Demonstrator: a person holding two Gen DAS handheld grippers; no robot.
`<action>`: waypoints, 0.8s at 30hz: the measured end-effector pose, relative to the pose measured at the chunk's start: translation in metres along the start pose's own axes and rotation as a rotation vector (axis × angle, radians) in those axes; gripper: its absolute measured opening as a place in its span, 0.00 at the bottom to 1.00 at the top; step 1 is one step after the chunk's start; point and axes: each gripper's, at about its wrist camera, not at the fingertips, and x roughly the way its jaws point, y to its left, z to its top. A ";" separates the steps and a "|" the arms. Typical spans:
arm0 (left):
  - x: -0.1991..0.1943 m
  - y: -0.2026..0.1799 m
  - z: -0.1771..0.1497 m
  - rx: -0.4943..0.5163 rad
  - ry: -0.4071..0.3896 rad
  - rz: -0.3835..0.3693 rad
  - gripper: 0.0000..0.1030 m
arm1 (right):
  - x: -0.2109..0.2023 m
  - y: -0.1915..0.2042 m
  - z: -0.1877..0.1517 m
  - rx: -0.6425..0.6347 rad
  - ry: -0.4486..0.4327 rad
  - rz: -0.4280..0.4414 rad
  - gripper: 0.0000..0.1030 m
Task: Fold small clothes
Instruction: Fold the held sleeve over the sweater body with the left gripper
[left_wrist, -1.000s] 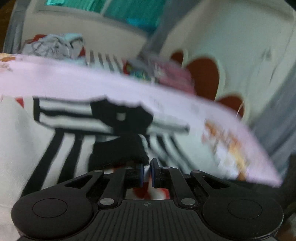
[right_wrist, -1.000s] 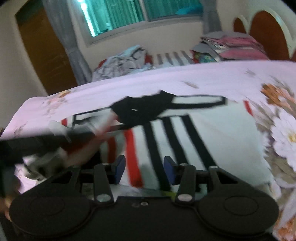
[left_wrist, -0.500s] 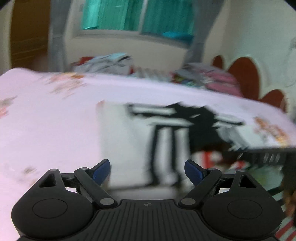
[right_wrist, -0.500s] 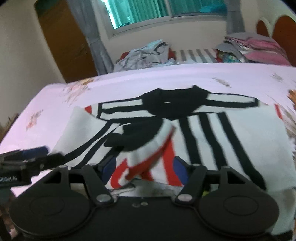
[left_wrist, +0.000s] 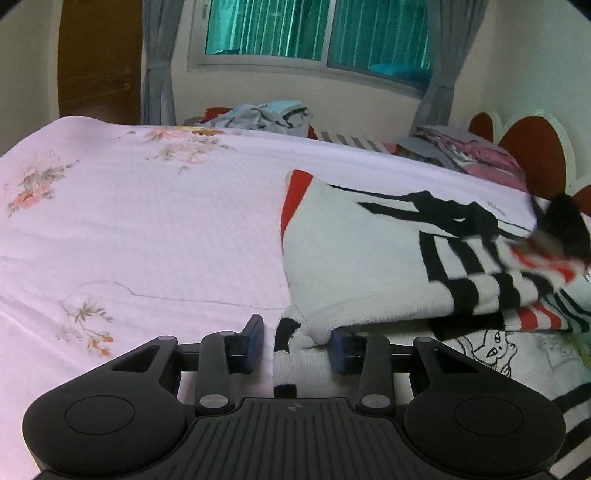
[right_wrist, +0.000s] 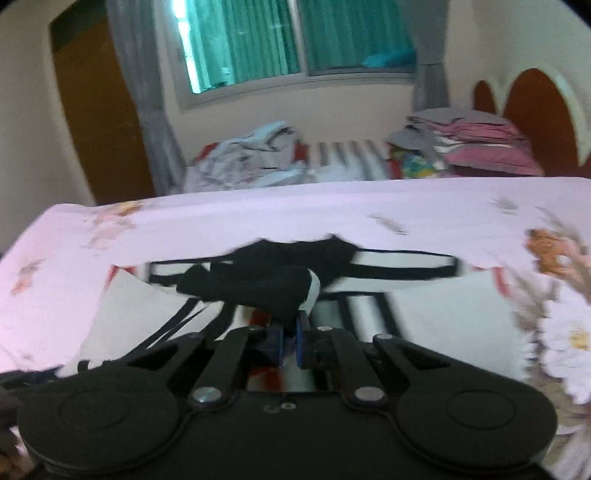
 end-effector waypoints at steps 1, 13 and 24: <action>0.003 0.002 -0.002 -0.019 0.009 -0.007 0.30 | 0.009 -0.011 -0.006 0.036 0.052 0.004 0.06; 0.003 0.007 -0.002 -0.069 0.040 -0.027 0.30 | 0.014 -0.067 -0.027 0.258 0.104 0.009 0.21; -0.004 0.007 0.003 -0.116 0.076 -0.069 0.31 | 0.020 -0.057 -0.023 0.088 0.134 -0.031 0.10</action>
